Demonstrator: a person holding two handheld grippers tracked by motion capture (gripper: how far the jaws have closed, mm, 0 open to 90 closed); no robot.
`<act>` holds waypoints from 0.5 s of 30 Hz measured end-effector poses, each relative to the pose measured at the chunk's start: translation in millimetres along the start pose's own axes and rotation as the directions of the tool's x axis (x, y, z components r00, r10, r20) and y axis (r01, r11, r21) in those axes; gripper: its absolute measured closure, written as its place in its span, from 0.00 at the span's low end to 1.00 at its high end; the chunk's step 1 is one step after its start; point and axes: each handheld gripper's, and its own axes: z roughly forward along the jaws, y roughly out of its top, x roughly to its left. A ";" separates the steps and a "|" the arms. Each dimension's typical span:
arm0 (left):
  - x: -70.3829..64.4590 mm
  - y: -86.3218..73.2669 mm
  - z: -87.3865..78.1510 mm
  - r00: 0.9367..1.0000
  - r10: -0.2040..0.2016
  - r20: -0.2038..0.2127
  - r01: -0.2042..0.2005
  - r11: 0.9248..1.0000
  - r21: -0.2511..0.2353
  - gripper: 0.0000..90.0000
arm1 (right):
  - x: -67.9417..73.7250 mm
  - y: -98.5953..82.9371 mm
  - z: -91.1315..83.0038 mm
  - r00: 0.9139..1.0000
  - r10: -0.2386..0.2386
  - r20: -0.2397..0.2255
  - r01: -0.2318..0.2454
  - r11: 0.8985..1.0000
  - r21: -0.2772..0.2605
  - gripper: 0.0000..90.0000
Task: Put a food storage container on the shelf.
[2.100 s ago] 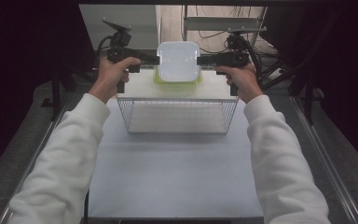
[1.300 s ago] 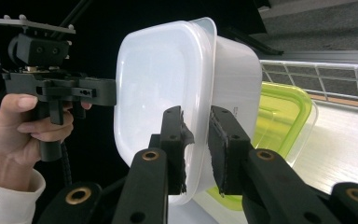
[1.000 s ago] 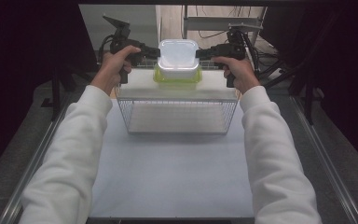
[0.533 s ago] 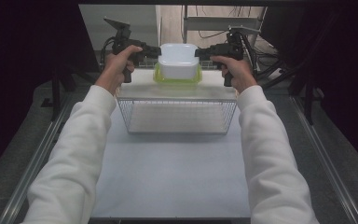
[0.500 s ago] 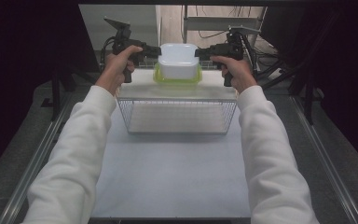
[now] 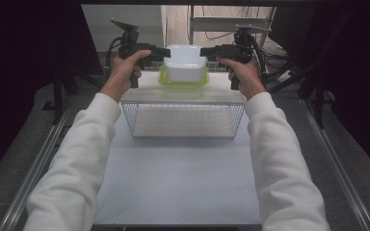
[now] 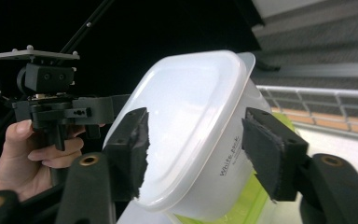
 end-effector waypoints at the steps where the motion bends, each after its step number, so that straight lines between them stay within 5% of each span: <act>1: -0.6 -0.2 -0.2 1.000 0.004 0.000 -0.004 1.000 -0.003 0.47 | 1.4 -0.6 -2.3 1.000 -0.016 0.005 0.016 1.000 -0.009 0.43; 9: -6.3 -5.8 -10.0 0.998 0.064 -0.012 -0.064 0.998 -0.029 0.33 | 4.1 -8.2 -13.9 0.995 -0.101 0.016 0.102 0.994 -0.030 0.34; 14: -12.1 -19.4 -20.1 0.994 0.103 -0.035 -0.104 0.994 -0.040 0.29 | 6.1 -14.4 -25.2 0.985 -0.170 0.024 0.170 0.985 -0.038 0.33; 15: -12.7 -21.9 -21.6 0.994 0.107 -0.034 -0.109 0.993 -0.041 0.28 | 6.4 -19.2 -31.5 0.978 -0.204 0.043 0.205 0.978 -0.023 0.32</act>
